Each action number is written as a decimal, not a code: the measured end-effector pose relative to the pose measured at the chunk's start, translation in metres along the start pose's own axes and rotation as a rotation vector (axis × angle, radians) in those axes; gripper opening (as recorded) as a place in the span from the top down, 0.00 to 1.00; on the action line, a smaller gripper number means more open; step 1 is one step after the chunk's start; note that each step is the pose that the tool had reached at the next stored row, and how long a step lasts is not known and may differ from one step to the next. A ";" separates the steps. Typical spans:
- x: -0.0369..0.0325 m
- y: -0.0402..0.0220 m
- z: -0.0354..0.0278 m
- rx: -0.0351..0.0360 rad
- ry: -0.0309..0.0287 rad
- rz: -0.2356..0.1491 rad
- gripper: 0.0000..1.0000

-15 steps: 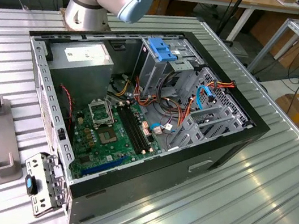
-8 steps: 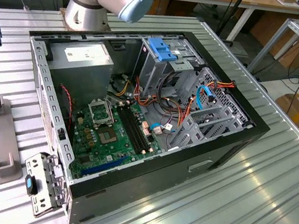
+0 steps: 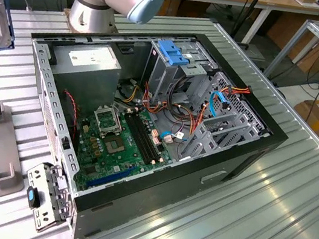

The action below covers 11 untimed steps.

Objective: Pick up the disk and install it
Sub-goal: 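Pick up the disk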

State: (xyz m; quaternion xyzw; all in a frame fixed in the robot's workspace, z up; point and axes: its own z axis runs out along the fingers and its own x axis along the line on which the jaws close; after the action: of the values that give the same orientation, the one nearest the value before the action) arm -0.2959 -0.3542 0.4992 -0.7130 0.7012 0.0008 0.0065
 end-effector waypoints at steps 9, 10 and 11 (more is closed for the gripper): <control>0.0003 -0.0192 0.0002 0.0001 0.0000 0.000 0.65; 0.0004 -0.0210 0.0002 0.0001 0.0000 0.000 0.65; 0.0004 -0.0242 0.0002 0.0000 0.0000 0.000 0.65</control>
State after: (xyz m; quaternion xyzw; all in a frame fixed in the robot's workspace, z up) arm -0.2718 -0.3541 0.4992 -0.7130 0.7012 0.0008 0.0065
